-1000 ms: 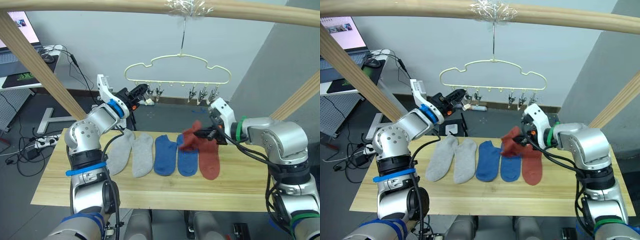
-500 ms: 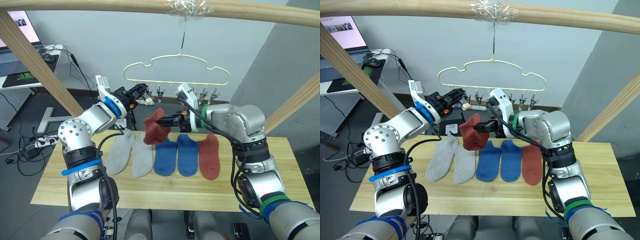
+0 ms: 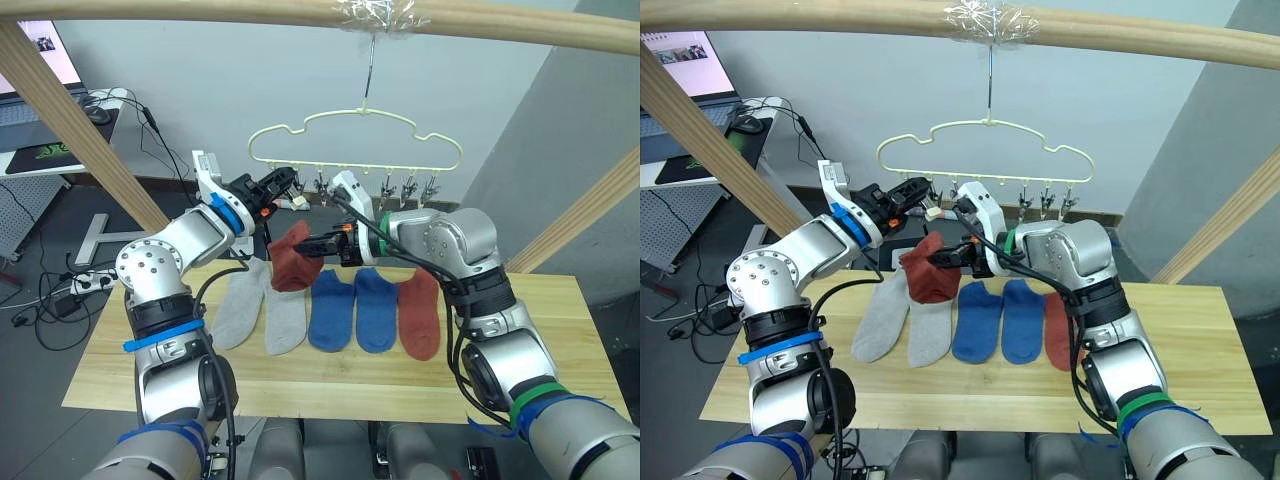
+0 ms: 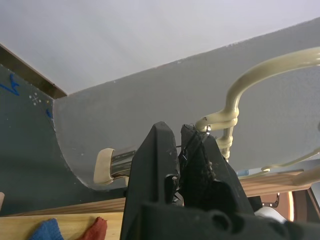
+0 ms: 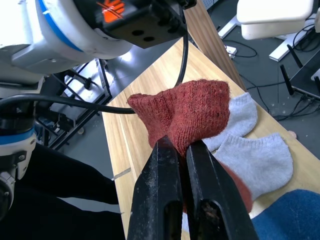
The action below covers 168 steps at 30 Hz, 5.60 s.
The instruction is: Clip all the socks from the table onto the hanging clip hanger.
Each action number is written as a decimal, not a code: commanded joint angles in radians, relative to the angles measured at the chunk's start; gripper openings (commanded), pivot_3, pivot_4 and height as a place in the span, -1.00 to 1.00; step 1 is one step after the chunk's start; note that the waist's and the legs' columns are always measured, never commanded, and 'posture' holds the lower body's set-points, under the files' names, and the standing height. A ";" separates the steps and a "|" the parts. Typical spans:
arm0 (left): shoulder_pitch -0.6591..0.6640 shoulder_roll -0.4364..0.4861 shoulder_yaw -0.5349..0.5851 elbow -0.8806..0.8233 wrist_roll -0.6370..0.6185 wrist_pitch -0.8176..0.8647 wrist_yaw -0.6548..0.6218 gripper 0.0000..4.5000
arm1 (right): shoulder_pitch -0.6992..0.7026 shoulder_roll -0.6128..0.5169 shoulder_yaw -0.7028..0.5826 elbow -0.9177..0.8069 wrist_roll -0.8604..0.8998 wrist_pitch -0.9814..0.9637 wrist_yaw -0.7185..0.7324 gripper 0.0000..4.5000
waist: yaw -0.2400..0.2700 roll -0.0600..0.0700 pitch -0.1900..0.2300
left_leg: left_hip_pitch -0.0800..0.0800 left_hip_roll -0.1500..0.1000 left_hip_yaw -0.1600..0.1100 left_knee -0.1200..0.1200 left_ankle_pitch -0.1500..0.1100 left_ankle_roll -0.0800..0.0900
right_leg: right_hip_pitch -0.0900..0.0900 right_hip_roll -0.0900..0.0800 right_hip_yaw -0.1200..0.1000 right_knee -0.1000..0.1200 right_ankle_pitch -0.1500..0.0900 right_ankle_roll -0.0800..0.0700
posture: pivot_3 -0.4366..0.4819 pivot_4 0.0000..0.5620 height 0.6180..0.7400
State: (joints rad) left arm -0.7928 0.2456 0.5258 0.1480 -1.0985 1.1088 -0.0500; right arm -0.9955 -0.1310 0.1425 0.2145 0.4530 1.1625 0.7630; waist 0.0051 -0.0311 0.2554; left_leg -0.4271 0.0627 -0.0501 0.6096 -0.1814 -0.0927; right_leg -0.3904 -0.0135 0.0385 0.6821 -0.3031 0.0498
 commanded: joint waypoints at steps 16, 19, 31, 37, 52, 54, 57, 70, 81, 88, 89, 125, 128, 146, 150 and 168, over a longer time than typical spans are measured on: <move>0.033 0.006 -0.014 -0.069 -0.046 -0.019 0.022 -0.95 | -0.131 -0.010 0.009 0.177 -0.012 -0.133 0.049 -0.99 | 0.019 0.000 0.000 | 0.000 0.000 0.000 0.000 0.000 0.000 | 0.000 0.000 0.000 0.000 0.000 0.000 | 0.38 -0.43 1.00; 0.036 0.009 -0.018 -0.070 -0.045 -0.021 0.018 -0.95 | -0.150 -0.013 0.003 0.202 -0.016 -0.146 0.054 -0.99 | 0.019 0.000 -0.001 | 0.000 0.000 0.000 0.000 0.000 0.000 | 0.000 0.000 0.000 0.000 0.000 0.000 | 0.38 -0.45 1.00; 0.055 0.024 -0.057 -0.071 -0.032 -0.037 -0.012 -0.95 | -0.191 -0.026 -0.014 0.245 -0.024 -0.164 0.071 -0.99 | 0.019 0.000 -0.001 | 0.000 0.000 0.000 0.000 0.000 0.000 | 0.000 0.000 0.000 0.000 0.000 0.000 | 0.37 -0.45 1.00; 0.059 0.030 -0.068 -0.063 -0.024 -0.048 -0.019 -0.95 | -0.195 -0.021 -0.020 0.250 -0.027 -0.166 0.071 -0.99 | 0.019 0.000 -0.001 | 0.000 0.000 0.000 0.000 0.000 0.000 | 0.000 0.000 0.000 0.000 0.000 0.000 | 0.36 -0.45 1.00; 0.051 0.044 -0.038 -0.052 -0.070 -0.054 -0.035 0.04 | -0.162 -0.004 -0.019 0.221 -0.026 -0.150 0.059 -0.54 | 0.023 0.000 -0.001 | -0.003 0.000 0.000 0.000 0.000 -0.001 | -0.002 0.000 -0.001 0.000 0.000 0.000 | 0.36 -0.44 1.00; 0.056 0.059 -0.055 -0.065 -0.044 -0.064 -0.046 0.04 | -0.154 -0.003 -0.016 0.211 -0.026 -0.145 0.057 -0.20 | 0.023 0.000 -0.001 | -0.004 0.000 0.000 0.000 0.000 -0.001 | -0.004 0.000 -0.001 0.001 0.000 0.000 | 0.36 -0.44 1.00; 0.087 0.109 -0.133 -0.146 0.058 -0.103 -0.085 0.04 | -0.123 -0.006 -0.015 0.170 -0.018 -0.120 0.046 0.27 | 0.023 -0.001 -0.001 | -0.005 0.000 0.000 0.000 0.001 -0.001 | -0.006 0.000 -0.001 0.001 0.000 0.000 | 0.37 -0.44 1.00; 0.301 0.233 -0.329 -0.458 0.354 -0.327 -0.236 0.04 | 0.197 -0.105 -0.099 -0.363 0.064 0.055 -0.105 0.99 | 0.047 -0.001 -0.002 | -0.006 0.000 0.000 0.000 0.000 0.000 | -0.009 0.000 0.000 0.007 0.000 0.000 | 0.45 -0.43 1.00; 0.384 0.244 -0.446 -0.552 0.564 -0.544 -0.326 0.04 | 0.446 -0.254 -0.249 -0.796 0.097 -0.101 -0.169 0.99 | 0.069 -0.001 -0.003 | -0.006 0.000 0.001 0.001 0.002 0.001 | -0.012 0.000 0.002 0.011 0.001 -0.002 | 0.41 -0.44 1.00; 0.395 0.180 -0.538 -0.535 0.692 -0.613 -0.288 0.04 | 0.446 -0.364 -0.350 -0.876 0.225 -0.061 -0.156 0.99 | 0.070 -0.002 -0.004 | -0.006 0.000 0.001 0.002 0.003 0.002 | -0.012 0.001 0.002 0.014 0.002 -0.003 | 0.35 -0.42 1.00; 0.394 0.160 -0.553 -0.521 0.719 -0.625 -0.270 0.04 | 0.442 -0.385 -0.365 -0.882 0.244 -0.055 -0.153 0.99 | 0.070 -0.002 -0.004 | -0.006 0.000 0.001 0.003 0.003 0.003 | -0.012 0.001 0.002 0.014 0.002 -0.003 | 0.35 -0.42 1.00; 0.243 -0.108 -0.596 -0.202 1.006 -0.825 -0.129 0.16 | 0.486 -0.610 -0.465 -0.945 0.659 0.009 -0.434 1.00 | 0.020 -0.002 -0.004 | -0.006 -0.001 0.001 0.005 0.004 0.005 | -0.012 0.001 0.003 0.015 0.003 -0.004 | 0.03 -0.26 1.00; 0.221 -0.123 -0.595 -0.165 1.018 -0.842 -0.116 0.16 | 0.495 -0.621 -0.468 -0.949 0.685 0.003 -0.461 1.00 | 0.016 -0.002 -0.004 | -0.006 0.000 0.001 0.005 0.004 0.005 | -0.012 0.002 0.003 0.015 0.003 -0.004 | 0.01 -0.26 1.00; 0.098 -0.184 -0.559 0.024 1.063 -0.925 -0.021 0.16 | 0.563 -0.704 -0.480 -0.958 0.827 -0.060 -0.589 1.00 | -0.007 -0.002 -0.004 | -0.007 -0.001 0.001 0.005 0.004 0.005 | -0.012 0.002 0.004 0.015 0.003 -0.004 | -0.09 -0.25 1.00; 0.082 -0.189 -0.552 0.044 1.064 -0.932 -0.016 0.16 | 0.573 -0.718 -0.475 -0.956 0.847 -0.078 -0.608 1.00 | -0.010 -0.002 -0.004 | -0.007 -0.001 0.001 0.005 0.004 0.005 | -0.012 0.002 0.004 0.015 0.003 -0.004 | -0.09 -0.25 1.00; 0.086 -0.198 -0.538 0.059 1.059 -0.932 -0.001 -0.20 | 0.589 -0.768 -0.454 -0.941 0.884 -0.131 -0.635 1.00 | -0.011 -0.002 -0.004 | -0.007 0.000 0.001 0.005 0.004 0.005 | -0.012 0.002 0.004 0.015 0.003 -0.004 | -0.09 -0.26 1.00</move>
State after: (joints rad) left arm -0.6989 0.0521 -0.0198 0.2330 -0.0409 0.1955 -0.0547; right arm -0.4065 -0.8870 -0.2969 -0.7126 1.3170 1.0563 0.1290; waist -0.0055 -0.0330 0.2513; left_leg -0.4335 0.0622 -0.0489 0.6142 -0.1772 -0.0877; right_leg -0.4020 -0.0114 0.0423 0.6967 -0.3005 0.0460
